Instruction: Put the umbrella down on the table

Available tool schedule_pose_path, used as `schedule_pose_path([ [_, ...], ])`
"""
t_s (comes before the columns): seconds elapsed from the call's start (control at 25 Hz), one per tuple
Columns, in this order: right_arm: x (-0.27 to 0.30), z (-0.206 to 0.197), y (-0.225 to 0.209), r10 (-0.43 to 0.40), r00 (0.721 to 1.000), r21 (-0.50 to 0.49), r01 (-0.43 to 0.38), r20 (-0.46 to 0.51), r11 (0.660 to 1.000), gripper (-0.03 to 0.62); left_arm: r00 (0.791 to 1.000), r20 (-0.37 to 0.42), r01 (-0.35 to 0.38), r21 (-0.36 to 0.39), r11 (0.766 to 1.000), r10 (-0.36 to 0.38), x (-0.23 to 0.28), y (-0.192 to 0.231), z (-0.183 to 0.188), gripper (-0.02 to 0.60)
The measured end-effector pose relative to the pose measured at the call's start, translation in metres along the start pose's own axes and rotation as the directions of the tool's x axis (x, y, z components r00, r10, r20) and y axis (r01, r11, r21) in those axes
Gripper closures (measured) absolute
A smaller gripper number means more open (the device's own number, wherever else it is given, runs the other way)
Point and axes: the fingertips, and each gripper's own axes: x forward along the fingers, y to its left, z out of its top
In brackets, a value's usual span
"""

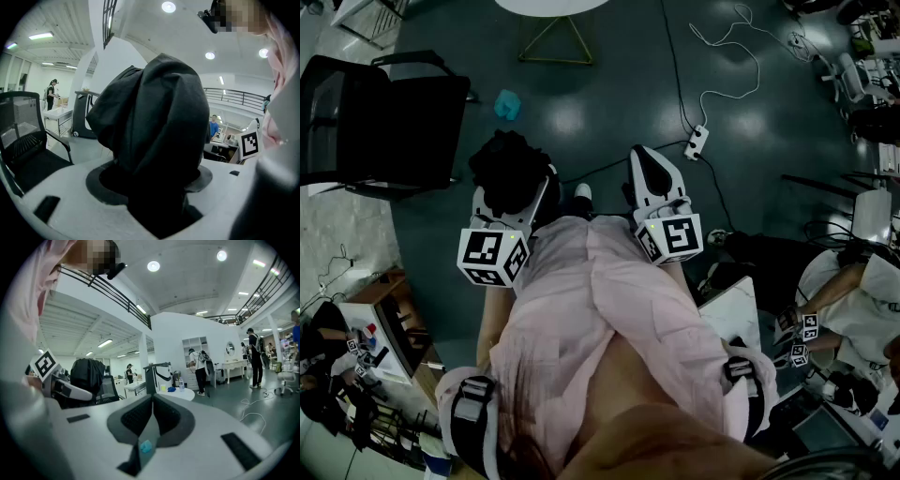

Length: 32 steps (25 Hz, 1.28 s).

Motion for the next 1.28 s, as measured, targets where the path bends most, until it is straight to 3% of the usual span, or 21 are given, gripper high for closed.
schedule_pose_path([
  [0.24,0.007,0.001,0.000,-0.017,1.000,0.005,0.017,0.009,1.000,0.562,1.000,0.001,0.002,-0.002,1.000,-0.002,0.003,0.010,0.004,0.265],
  [0.56,0.068,0.031,0.007,-0.051,0.994,0.090,0.043,0.093,0.995,0.560,1.000,0.012,0.029,0.020,0.999,-0.029,0.022,0.070,0.049,0.264],
  [0.84,0.106,0.038,0.016,-0.107,0.992,0.064,0.102,0.071,0.993,0.560,0.997,0.043,0.072,-0.031,0.997,-0.070,0.036,0.110,0.079,0.264],
  [1.08,0.161,0.042,0.014,-0.080,0.996,0.020,0.079,0.040,0.997,0.560,0.997,0.055,0.055,-0.052,0.997,-0.052,0.063,0.149,0.096,0.264],
  [1.28,0.165,0.036,0.006,-0.050,0.998,0.031,0.049,0.026,0.998,0.560,0.998,0.055,0.030,-0.067,0.997,-0.026,0.068,0.144,0.094,0.264],
])
